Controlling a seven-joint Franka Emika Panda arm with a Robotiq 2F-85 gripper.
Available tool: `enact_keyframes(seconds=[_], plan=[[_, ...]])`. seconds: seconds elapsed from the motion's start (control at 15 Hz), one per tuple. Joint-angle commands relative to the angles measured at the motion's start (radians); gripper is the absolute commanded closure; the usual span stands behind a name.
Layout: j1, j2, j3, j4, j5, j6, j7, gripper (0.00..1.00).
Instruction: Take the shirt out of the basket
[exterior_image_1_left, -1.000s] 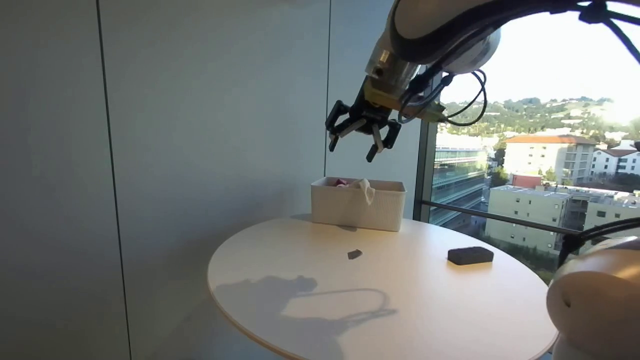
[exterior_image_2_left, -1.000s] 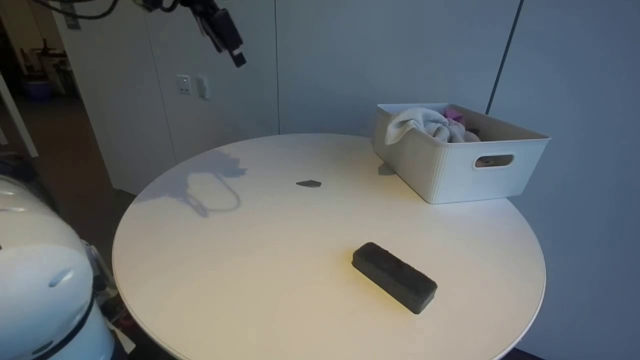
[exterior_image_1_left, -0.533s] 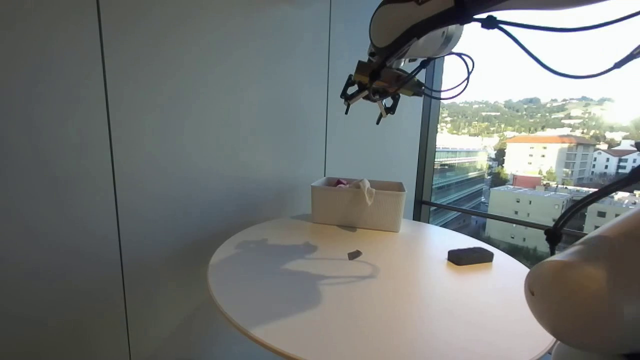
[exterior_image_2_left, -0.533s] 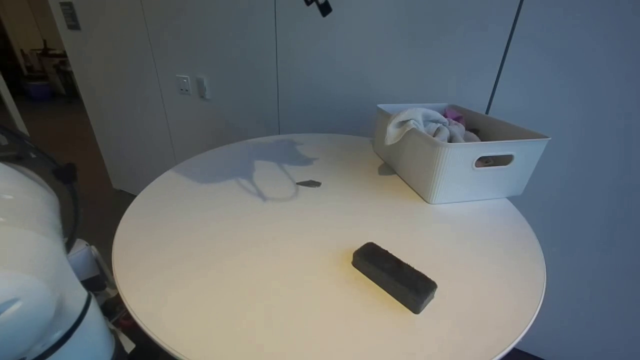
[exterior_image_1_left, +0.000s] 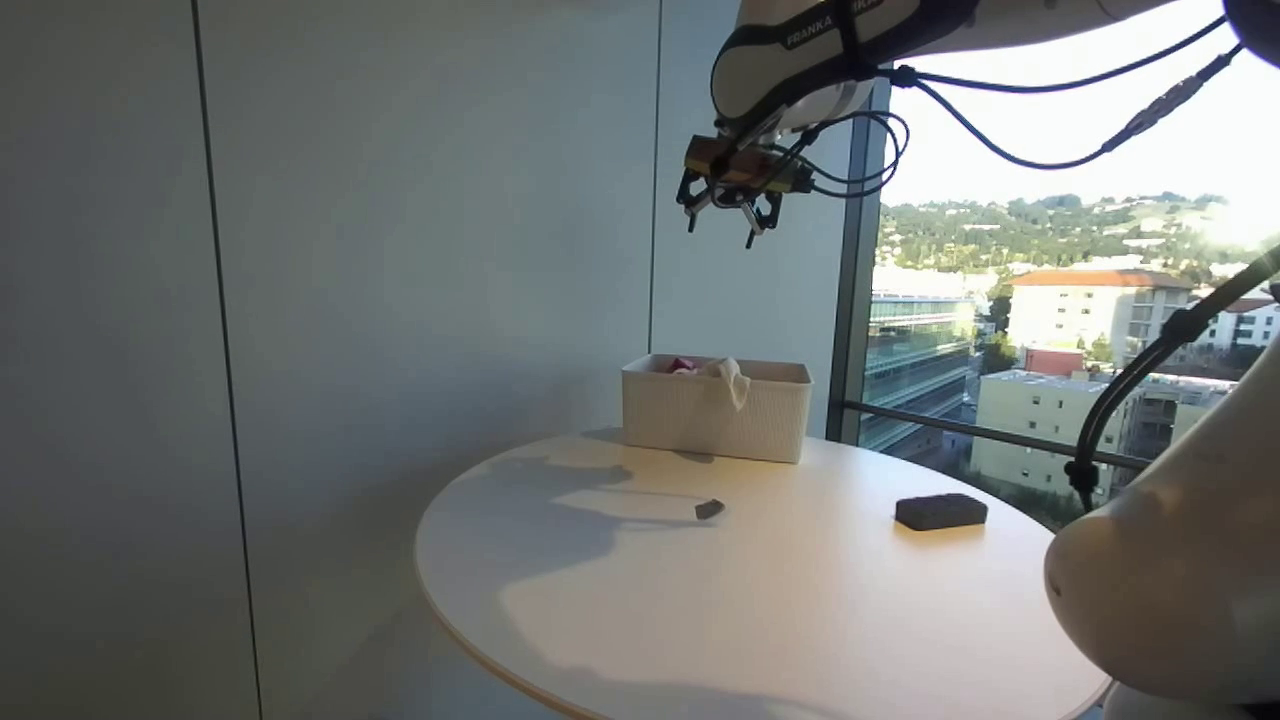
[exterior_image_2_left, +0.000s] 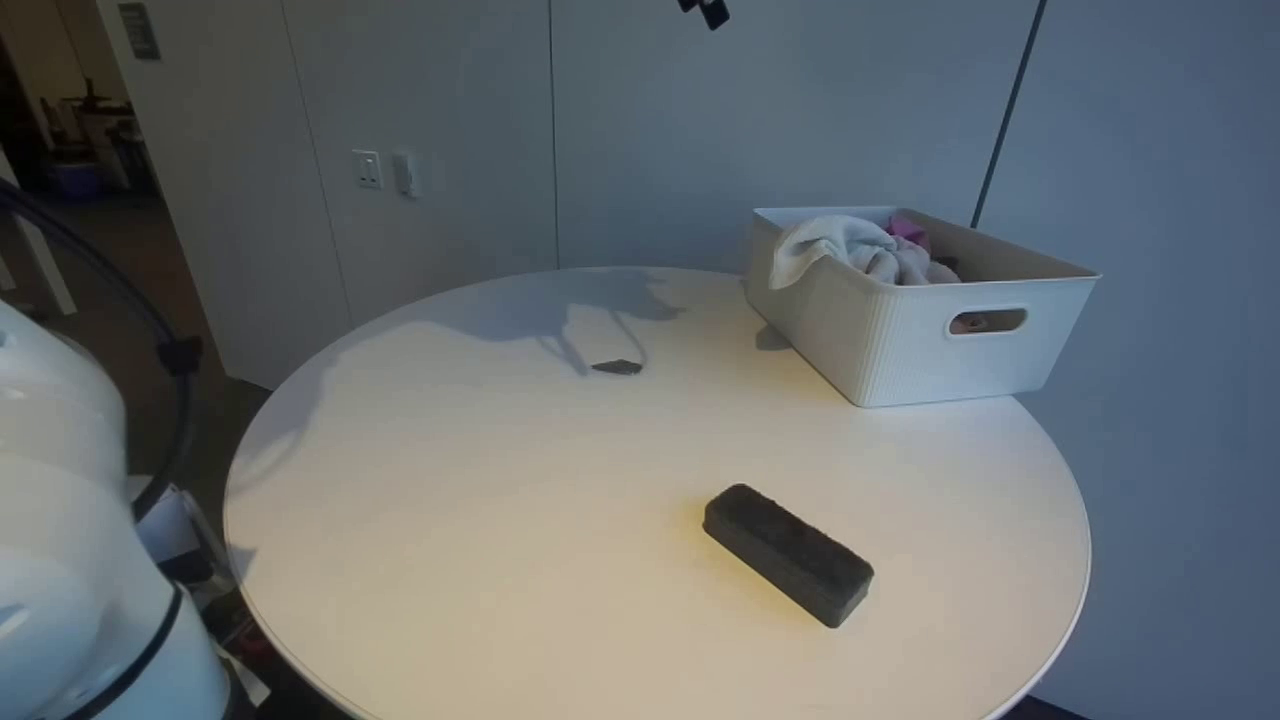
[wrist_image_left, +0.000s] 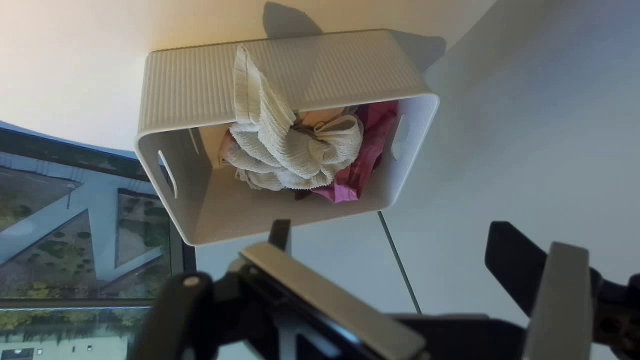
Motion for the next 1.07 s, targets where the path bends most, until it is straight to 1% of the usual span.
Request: enact_keyframes(seconds=[0.0,0.07,0.27,0.4,0.47,0.6,0.73,0.87,0.93,1.0], plan=[[0.087,0.008,-0.069,0.009,-0.04,-0.012,0.025,0.0],[0.092,0.033,-0.071,0.036,-0.044,-0.034,0.04,0.0],[0.122,0.189,-0.102,0.206,-0.069,-0.2,0.101,0.0],[0.143,0.288,-0.139,0.301,-0.093,-0.281,0.154,0.0],[0.159,0.333,-0.164,0.349,-0.102,-0.338,0.172,0.0],[0.191,0.432,-0.218,0.446,-0.122,-0.411,0.209,0.0],[0.217,0.531,-0.277,0.54,-0.124,-0.474,0.203,0.0],[0.237,0.627,-0.331,0.633,-0.131,-0.508,0.199,0.0],[0.24,0.669,-0.351,0.678,-0.114,-0.539,0.138,0.0],[0.231,0.705,-0.361,0.722,-0.077,-0.557,0.031,0.0]])
